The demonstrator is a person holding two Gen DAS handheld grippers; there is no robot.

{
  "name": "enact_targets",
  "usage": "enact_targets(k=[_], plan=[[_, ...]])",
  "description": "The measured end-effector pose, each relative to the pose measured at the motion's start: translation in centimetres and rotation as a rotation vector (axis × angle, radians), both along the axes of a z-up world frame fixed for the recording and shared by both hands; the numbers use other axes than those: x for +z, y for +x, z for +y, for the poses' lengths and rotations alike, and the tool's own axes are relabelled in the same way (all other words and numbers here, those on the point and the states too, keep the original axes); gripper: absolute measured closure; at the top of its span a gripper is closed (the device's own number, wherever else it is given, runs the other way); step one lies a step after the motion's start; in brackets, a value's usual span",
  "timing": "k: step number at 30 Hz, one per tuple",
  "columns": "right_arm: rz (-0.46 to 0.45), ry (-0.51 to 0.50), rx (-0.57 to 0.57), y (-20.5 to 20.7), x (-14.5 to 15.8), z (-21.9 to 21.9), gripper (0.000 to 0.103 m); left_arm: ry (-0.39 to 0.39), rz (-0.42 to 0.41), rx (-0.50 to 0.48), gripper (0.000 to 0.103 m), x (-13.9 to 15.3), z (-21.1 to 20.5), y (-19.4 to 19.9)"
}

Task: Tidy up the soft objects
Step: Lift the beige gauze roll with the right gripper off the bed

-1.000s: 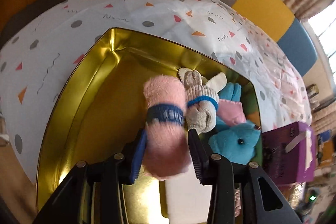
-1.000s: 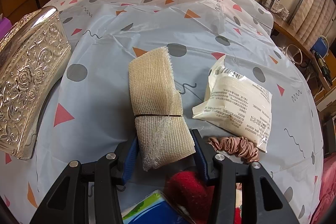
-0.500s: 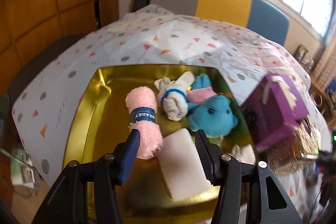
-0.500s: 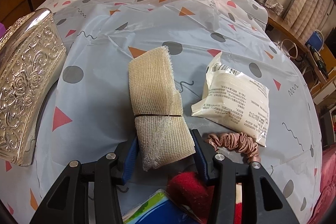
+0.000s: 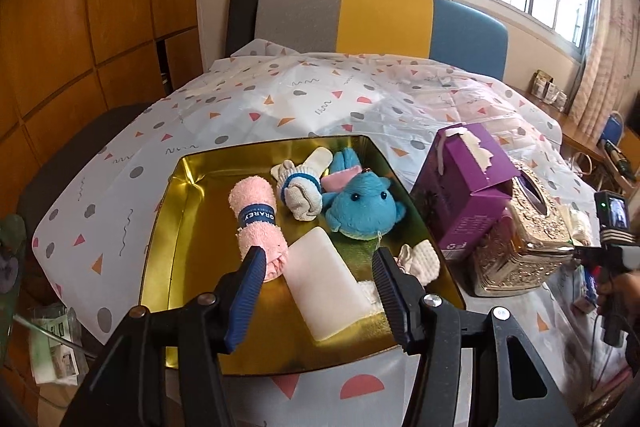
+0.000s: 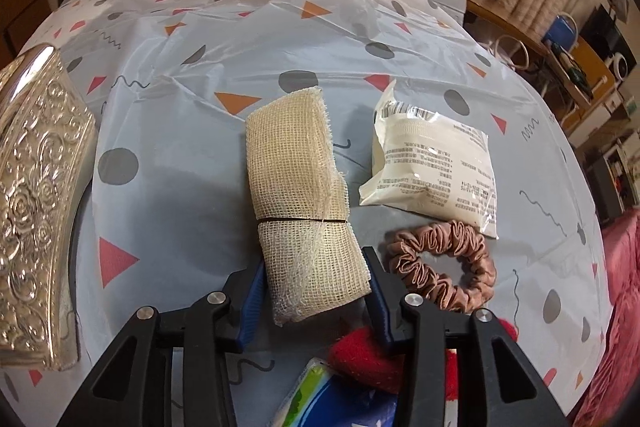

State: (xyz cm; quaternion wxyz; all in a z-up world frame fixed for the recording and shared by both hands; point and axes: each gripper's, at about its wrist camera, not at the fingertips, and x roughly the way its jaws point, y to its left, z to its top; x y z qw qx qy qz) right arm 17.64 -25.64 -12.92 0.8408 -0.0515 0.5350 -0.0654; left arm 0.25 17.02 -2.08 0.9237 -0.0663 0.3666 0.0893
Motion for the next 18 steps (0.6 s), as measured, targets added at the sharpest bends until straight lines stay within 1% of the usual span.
enact_targets(k=[6, 11, 15, 18], plan=[[0.007, 0.007, -0.041, 0.1, -0.1, 0.1, 0.059, 0.016, -0.023, -0.010, 0.046, 0.5, -0.2, -1.3], [0.014, 0.035, -0.072, 0.7, -0.2, -0.3, 0.059, 0.002, -0.018, -0.012, 0.046, 0.5, -0.1, -1.7], [0.010, 0.044, -0.087, 0.7, -0.1, 0.0, 0.059, 0.002, -0.017, -0.014, 0.042, 0.3, -0.1, -2.0], [-0.003, 0.096, -0.084, 1.1, 0.7, 0.4, 0.060, 0.001, -0.011, -0.015, 0.042, 0.2, -0.1, -2.0]])
